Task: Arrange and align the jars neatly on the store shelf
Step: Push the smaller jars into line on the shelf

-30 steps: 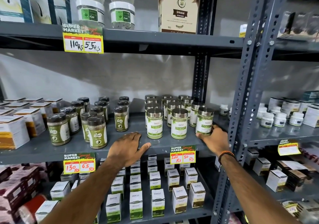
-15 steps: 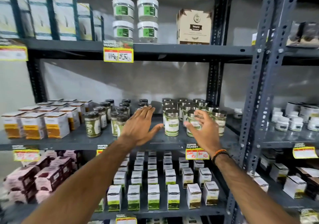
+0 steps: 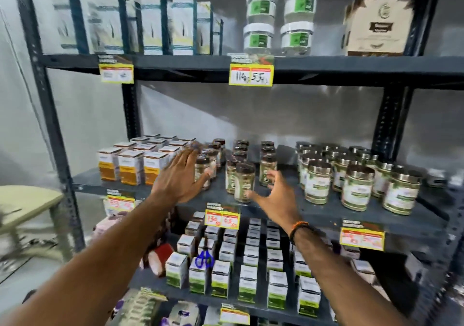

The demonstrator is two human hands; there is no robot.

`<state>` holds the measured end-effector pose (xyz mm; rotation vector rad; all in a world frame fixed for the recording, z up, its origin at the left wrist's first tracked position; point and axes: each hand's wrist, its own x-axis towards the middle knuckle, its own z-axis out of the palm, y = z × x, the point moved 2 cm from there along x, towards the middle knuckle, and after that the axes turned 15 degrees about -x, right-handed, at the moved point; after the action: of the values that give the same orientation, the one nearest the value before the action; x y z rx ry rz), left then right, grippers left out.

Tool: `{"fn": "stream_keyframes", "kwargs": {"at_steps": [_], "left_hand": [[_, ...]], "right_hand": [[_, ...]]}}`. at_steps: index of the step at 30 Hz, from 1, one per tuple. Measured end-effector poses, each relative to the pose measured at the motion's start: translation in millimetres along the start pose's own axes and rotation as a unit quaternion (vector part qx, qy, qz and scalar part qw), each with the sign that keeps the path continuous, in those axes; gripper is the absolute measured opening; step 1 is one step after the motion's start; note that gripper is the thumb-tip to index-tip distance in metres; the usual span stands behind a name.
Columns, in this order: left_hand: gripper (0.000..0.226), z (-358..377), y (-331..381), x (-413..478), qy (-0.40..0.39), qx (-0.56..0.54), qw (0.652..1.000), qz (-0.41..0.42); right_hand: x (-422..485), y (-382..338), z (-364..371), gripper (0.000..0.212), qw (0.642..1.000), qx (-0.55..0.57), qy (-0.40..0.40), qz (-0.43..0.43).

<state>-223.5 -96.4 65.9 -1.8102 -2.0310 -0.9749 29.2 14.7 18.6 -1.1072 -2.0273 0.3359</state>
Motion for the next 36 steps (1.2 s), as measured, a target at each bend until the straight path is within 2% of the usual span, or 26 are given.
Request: {"fn": "stream_keyframes", "kwargs": {"at_steps": [4,6,8,12,15,19,25,32,36], "left_hand": [[0.092,18,-41,-10,-0.035,0.026,0.998,-0.04],[0.092,31,-57,-9,-0.06,0.022,0.997,-0.053],[0.093,43,-68,-7,-0.086,0.013,0.994,-0.065],[0.097,63,-79,-3,-0.132,-0.003,0.989,-0.072],[0.099,71,-85,-3,-0.14,0.007,0.988,-0.066],[0.101,74,-88,-3,-0.137,0.02,0.989,-0.052],[0.1,76,-89,-4,-0.132,0.021,0.99,-0.053],[0.1,78,-90,-4,-0.13,0.031,0.99,-0.049],[0.102,77,-89,-4,-0.132,0.032,0.989,-0.051]], "right_hand": [[8,-1,28,0.107,0.999,-0.03,-0.012,0.025],[11,-1,38,0.106,0.998,-0.045,-0.011,0.032],[14,1,46,0.097,0.998,-0.06,-0.002,0.034],[16,-1,53,0.059,0.994,-0.103,-0.002,0.027],[16,-1,54,0.048,0.99,-0.138,-0.004,0.025],[21,10,44,0.046,0.986,-0.163,0.002,0.042],[33,31,26,0.06,0.975,-0.201,0.02,0.089],[37,37,24,0.048,0.975,-0.196,0.001,0.103],[40,38,24,0.047,0.976,-0.18,0.018,0.118]]}}
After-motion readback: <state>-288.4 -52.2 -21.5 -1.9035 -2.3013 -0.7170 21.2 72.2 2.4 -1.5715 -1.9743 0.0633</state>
